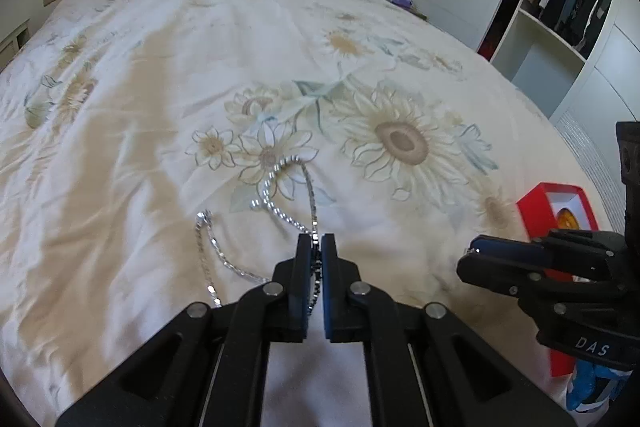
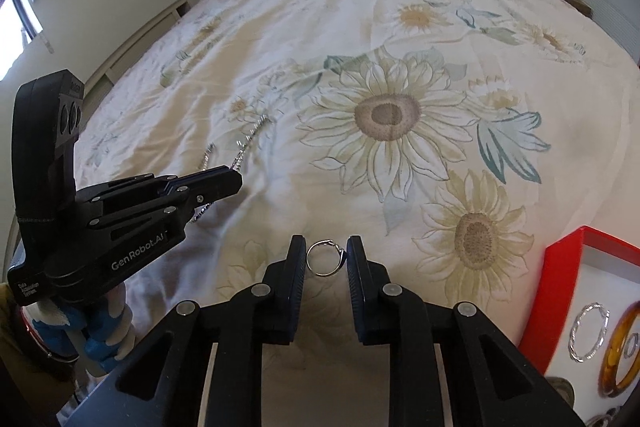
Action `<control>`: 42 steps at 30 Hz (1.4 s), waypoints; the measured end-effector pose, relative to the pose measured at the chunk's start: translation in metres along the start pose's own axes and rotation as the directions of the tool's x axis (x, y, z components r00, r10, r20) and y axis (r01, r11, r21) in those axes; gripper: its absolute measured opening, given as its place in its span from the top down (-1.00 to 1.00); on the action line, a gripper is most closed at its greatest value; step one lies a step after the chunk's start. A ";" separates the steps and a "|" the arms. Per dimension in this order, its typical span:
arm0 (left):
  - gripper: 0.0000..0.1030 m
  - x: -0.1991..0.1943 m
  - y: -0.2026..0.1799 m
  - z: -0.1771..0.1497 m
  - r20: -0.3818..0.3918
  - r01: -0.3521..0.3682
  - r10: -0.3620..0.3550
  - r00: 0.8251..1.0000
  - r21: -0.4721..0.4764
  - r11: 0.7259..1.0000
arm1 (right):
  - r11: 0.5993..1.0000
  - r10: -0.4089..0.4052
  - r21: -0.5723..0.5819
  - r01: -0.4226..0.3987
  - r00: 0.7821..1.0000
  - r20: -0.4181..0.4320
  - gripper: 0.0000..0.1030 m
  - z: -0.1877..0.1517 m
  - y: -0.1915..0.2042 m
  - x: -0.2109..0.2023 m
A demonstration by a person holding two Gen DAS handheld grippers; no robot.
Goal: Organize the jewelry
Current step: 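Grasp the silver chain necklace with the left tool while the right tool grasps the small ring, then carry the necklace and ring into the red box and release both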
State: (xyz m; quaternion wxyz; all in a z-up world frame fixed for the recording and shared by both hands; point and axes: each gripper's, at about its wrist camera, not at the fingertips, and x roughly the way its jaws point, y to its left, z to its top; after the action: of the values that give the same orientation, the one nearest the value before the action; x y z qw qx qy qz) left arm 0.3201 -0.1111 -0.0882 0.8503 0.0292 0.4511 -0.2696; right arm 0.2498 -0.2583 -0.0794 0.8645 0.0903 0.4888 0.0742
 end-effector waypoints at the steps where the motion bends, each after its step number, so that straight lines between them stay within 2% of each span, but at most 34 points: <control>1: 0.92 -0.006 -0.002 0.000 0.007 -0.002 0.002 1.000 -0.003 1.000 | 1.000 0.002 -0.001 -0.002 1.000 0.008 0.60 0.000 0.001 -0.005; 8: 0.92 -0.042 -0.022 0.003 0.045 -0.040 0.039 0.998 0.015 0.999 | 1.000 0.002 0.000 -0.002 0.999 0.054 0.60 -0.002 0.004 -0.042; 19: 0.92 -0.103 -0.085 0.002 0.111 -0.068 0.059 0.992 0.083 0.994 | 0.999 -0.037 0.007 0.036 0.991 0.125 0.60 -0.017 -0.005 -0.116; 31: 0.92 -0.135 -0.172 0.003 0.141 -0.012 -0.013 0.990 0.173 0.985 | 0.994 -0.105 0.060 0.095 0.977 0.183 0.60 -0.046 -0.042 -0.187; 42: 0.92 -0.121 -0.245 -0.002 0.109 0.057 -0.087 0.990 0.254 0.966 | 0.980 -0.169 0.137 0.144 0.965 0.199 0.60 -0.072 -0.095 -0.219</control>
State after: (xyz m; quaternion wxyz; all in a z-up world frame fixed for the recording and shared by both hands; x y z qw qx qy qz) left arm 0.1455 -0.2668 0.0526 0.8548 0.1033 0.3627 -0.3564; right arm 0.0801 -0.3919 0.0442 0.9074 0.1112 0.4039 -0.0343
